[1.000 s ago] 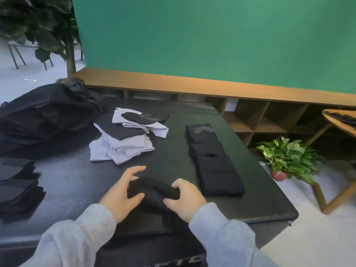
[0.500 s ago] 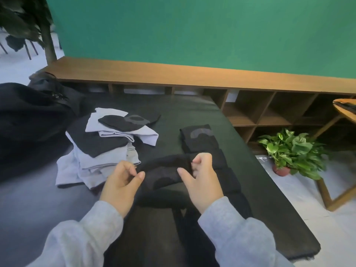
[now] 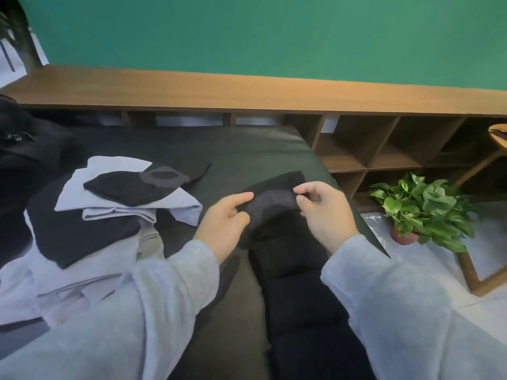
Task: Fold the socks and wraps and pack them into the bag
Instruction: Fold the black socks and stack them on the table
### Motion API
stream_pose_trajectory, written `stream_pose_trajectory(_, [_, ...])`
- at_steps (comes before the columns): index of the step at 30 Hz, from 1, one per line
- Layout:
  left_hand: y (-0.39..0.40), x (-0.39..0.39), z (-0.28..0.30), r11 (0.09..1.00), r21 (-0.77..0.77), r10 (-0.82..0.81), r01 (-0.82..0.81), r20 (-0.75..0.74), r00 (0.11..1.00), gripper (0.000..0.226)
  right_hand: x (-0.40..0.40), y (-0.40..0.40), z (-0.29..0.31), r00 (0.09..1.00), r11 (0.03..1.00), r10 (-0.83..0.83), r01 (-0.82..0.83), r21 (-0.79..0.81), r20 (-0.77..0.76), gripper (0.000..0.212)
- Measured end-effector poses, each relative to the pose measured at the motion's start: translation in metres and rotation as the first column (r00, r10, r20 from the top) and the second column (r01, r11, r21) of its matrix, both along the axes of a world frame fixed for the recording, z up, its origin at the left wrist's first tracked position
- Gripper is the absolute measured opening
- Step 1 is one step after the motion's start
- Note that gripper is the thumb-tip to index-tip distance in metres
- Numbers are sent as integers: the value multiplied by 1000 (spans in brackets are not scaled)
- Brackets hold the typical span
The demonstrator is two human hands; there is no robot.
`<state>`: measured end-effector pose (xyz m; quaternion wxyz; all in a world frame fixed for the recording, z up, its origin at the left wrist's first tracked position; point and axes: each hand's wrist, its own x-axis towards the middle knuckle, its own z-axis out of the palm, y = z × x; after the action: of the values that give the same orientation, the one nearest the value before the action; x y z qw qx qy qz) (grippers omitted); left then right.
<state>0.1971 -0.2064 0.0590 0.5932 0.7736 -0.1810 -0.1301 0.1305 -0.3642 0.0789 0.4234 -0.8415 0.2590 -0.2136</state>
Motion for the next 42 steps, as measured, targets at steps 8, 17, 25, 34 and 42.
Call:
stream_pose_trajectory(8, [-41, 46, -24, 919, 388, -115, 72, 91, 989, 41, 49, -45, -32, 979, 999, 5, -13, -39, -203, 28])
stream_pose_trajectory(17, [-24, 51, -15, 913, 390, -176, 123, 103, 979, 40, 37, -50, -23, 960, 992, 40, -73, -108, -276, 29])
stream_pose_trajectory(25, [50, -60, -8, 987, 99, -142, 129, 136, 981, 42, -83, 8, 11, 995, 997, 71, -71, -9, -75, 15])
stream_pose_trajectory(34, [84, -167, -34, 989, 136, -32, 51, -135, 990, 52, -196, 49, -36, 975, 994, -60, 79, 81, -214, 27])
stream_pose_trajectory(42, [73, -183, -22, 949, 276, -115, 154, -153, 981, 45, -204, 64, -41, 957, 983, -116, 149, 106, -266, 45])
